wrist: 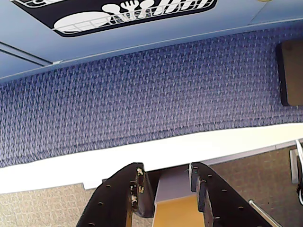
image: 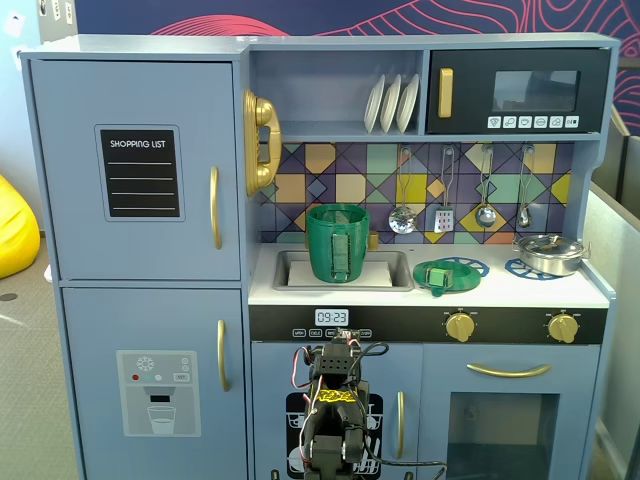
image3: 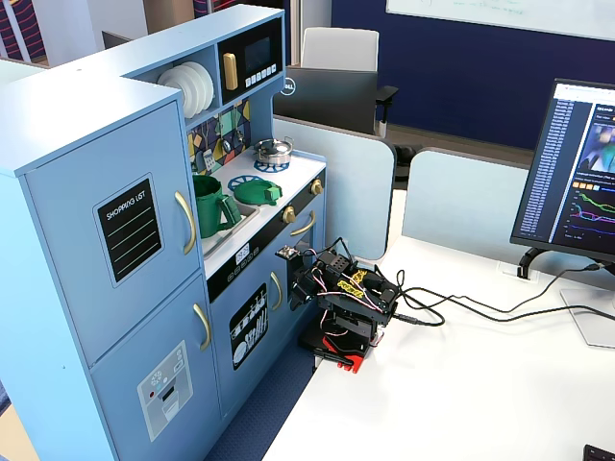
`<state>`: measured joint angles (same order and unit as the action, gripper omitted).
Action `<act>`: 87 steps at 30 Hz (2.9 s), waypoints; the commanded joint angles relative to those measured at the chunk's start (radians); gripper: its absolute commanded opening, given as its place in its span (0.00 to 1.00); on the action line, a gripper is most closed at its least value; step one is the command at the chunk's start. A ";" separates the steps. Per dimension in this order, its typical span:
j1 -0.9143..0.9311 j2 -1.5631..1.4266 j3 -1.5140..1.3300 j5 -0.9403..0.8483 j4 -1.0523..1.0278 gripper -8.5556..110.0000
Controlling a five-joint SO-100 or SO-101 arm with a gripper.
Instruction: Pick up the lid from the counter and put it on the green recipient
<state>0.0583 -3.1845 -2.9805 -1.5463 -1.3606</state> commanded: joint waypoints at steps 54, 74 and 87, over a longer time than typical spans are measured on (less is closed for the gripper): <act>0.541 0.979 0.887 -0.104 1.305 0.34; 0.474 1.158 1.117 -0.069 1.284 0.07; 0.334 1.083 1.575 -0.051 0.914 0.07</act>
<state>0.4464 -2.0187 -1.5647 -1.6122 -0.3988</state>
